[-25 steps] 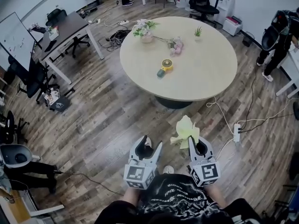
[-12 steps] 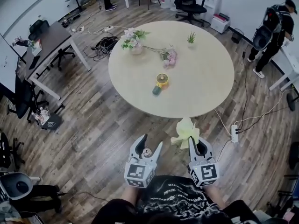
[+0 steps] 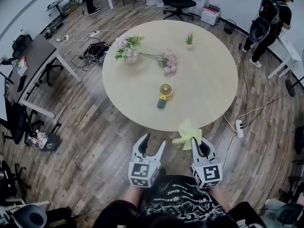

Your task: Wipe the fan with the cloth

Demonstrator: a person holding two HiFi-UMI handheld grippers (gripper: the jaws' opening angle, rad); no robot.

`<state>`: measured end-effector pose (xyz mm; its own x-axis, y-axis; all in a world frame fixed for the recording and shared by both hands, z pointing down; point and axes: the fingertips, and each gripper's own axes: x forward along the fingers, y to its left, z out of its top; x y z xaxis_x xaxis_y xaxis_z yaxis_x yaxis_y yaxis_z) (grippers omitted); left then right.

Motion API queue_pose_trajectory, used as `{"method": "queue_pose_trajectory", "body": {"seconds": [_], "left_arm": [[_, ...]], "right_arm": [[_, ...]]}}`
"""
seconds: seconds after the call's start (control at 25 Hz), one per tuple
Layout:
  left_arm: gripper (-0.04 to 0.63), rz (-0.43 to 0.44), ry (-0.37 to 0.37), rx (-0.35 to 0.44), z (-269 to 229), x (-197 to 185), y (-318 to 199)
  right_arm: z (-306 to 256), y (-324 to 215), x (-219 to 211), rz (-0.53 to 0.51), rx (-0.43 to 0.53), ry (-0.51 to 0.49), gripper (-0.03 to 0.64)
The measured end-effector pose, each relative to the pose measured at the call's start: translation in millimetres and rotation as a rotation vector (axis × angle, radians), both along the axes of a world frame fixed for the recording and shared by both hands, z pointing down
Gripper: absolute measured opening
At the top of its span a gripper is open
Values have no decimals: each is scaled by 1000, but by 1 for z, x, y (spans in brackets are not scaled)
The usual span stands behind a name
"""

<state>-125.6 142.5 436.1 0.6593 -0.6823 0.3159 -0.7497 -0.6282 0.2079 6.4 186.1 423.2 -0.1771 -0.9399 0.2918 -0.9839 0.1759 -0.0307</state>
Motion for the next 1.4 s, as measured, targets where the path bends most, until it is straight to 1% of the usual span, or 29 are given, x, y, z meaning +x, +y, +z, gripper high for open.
{"method": "queue_pose_trajectory", "body": {"seconds": [0.08, 0.16, 0.24, 0.44, 0.6, 0.76, 0.88, 1.0, 1.08, 1.2, 1.32, 1.4], "left_arm": [[288, 23, -16, -22, 7, -3, -17], [295, 50, -40, -66, 18, -2, -32], [298, 59, -59, -97, 28, -1, -45], [298, 88, -91, -114, 41, 10, -72], [298, 71, -141, -123, 57, 24, -98], [299, 36, -194, -166, 81, 37, -129], [299, 10, -226, -206, 99, 46, -149], [299, 1, -269, -224, 115, 56, -166], [299, -7, -281, -251, 123, 60, -173], [307, -23, -281, -299, 138, 65, -181], [319, -35, -302, -320, 152, 69, -190], [327, -74, -317, -328, 160, 68, -200]], "right_arm": [[0, -14, -2, 34, 4, -2, 32], [0, -28, 1, 77, 11, 10, 32], [1, -40, 4, 109, 17, 20, 32], [4, -63, 15, 141, 5, 27, 32], [5, -85, 33, 146, -2, 35, 32], [8, -122, 47, 95, -12, 41, 32], [9, -156, 50, 16, -18, 50, 32], [11, -187, 49, -65, -29, 81, 32], [11, -206, 48, -107, -29, 96, 32], [12, -230, 50, -151, -28, 88, 32], [15, -249, 52, -192, -30, 85, 33], [19, -260, 50, -231, -44, 87, 34]]}}
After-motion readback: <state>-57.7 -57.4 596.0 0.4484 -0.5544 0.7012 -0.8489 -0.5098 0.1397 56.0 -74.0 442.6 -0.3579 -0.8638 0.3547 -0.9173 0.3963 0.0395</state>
